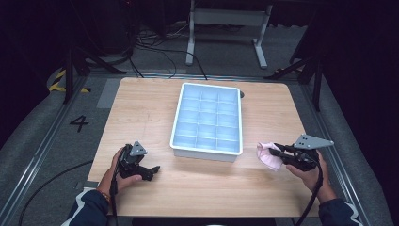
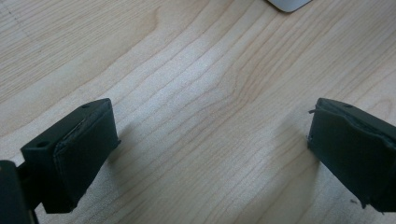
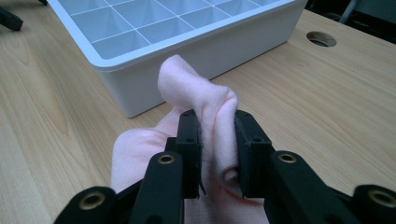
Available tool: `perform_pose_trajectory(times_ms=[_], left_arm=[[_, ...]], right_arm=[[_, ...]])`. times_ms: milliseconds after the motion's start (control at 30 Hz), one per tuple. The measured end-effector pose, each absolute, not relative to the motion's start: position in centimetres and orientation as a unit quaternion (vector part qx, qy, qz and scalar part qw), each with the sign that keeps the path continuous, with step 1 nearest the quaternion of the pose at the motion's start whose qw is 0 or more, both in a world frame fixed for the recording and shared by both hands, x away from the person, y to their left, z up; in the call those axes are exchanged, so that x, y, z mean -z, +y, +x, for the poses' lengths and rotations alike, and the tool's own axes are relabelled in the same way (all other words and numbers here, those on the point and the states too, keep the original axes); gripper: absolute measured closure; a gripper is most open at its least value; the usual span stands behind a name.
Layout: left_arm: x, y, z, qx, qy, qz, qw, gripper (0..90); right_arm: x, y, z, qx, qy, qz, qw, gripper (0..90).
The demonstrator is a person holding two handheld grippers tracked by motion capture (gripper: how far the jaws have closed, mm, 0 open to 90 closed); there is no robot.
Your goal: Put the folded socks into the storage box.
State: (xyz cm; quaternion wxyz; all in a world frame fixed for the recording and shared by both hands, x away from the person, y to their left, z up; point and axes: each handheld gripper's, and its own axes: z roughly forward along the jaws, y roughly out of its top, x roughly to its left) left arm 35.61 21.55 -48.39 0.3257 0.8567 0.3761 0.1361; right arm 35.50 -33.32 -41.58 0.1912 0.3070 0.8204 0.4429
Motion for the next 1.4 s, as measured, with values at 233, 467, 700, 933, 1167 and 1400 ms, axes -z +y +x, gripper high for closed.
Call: perform_pose_trajectory(times_ms=[233, 467, 700, 933, 1167, 1400], left_arm=[[48.4, 21.5, 35.6, -0.136, 0.376, 0.857, 0.326, 1.8], [48.4, 21.5, 35.6, -0.136, 0.376, 0.857, 0.326, 1.8], [48.4, 21.5, 35.6, -0.136, 0.376, 0.857, 0.326, 1.8], [48.4, 21.5, 35.6, -0.136, 0.376, 0.857, 0.326, 1.8], [48.4, 21.5, 35.6, -0.136, 0.376, 0.857, 0.326, 1.8], [48.4, 21.5, 35.6, -0.136, 0.376, 0.857, 0.326, 1.8]], right_arm=[[41.0, -33.3, 35.4, -0.45, 0.817, 0.303, 0.197, 74.4], [40.3, -33.7, 35.6, -0.459, 0.809, 0.305, 0.204, 74.4], [39.6, -33.8, 36.1, -0.468, 0.802, 0.304, 0.212, 74.3], [39.0, -33.5, 36.5, -0.473, 0.799, 0.301, 0.215, 74.3], [38.4, -32.9, 37.0, -0.479, 0.797, 0.296, 0.22, 74.3], [38.1, -32.0, 37.6, -0.481, 0.799, 0.287, 0.221, 74.3]])
